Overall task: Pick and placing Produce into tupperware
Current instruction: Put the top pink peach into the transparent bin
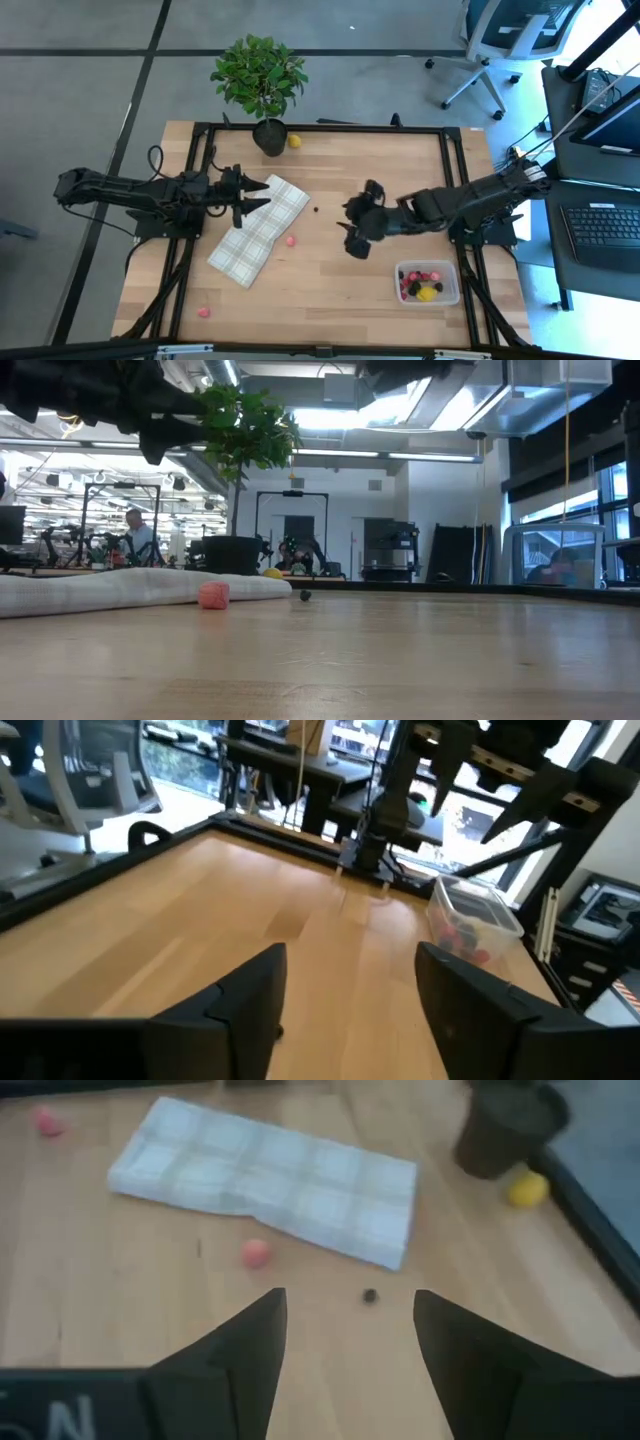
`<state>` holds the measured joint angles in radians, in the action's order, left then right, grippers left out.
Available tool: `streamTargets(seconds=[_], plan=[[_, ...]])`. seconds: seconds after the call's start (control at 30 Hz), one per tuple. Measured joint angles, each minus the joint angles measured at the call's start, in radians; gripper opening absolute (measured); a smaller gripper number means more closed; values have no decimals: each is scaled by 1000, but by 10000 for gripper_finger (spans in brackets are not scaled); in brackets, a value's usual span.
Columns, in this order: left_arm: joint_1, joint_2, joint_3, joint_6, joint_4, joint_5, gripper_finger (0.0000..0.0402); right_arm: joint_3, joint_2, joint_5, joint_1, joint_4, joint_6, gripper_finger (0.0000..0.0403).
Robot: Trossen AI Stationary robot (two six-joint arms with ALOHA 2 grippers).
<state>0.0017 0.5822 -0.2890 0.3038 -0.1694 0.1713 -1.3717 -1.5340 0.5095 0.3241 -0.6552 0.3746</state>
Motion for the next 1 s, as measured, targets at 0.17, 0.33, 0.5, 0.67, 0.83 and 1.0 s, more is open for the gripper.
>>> streamTargets(seconds=[0.17, 0.33, 0.5, 0.67, 0.83, 1.0], plan=[[0, 8, 0, 1, 1, -9, 235, 126, 12, -133, -66, 227, -64, 221], [0, 8, 0, 0, 2, -9, 234, 288, 14, -175, -96, 559, -142, 221], [0, 23, 0, -52, 1, -9, 232, 449, 14, -217, -130, 899, -131, 221], [0, 93, 0, -83, 2, -62, 232, 548, 14, -218, -165, 1053, 16, 221], [-29, 204, 0, -179, 5, -140, 221, 576, 14, -218, -190, 1055, 53, 221], [-78, 333, -38, -312, 40, -140, 212, 568, 14, -216, -208, 1056, 66, 221]])
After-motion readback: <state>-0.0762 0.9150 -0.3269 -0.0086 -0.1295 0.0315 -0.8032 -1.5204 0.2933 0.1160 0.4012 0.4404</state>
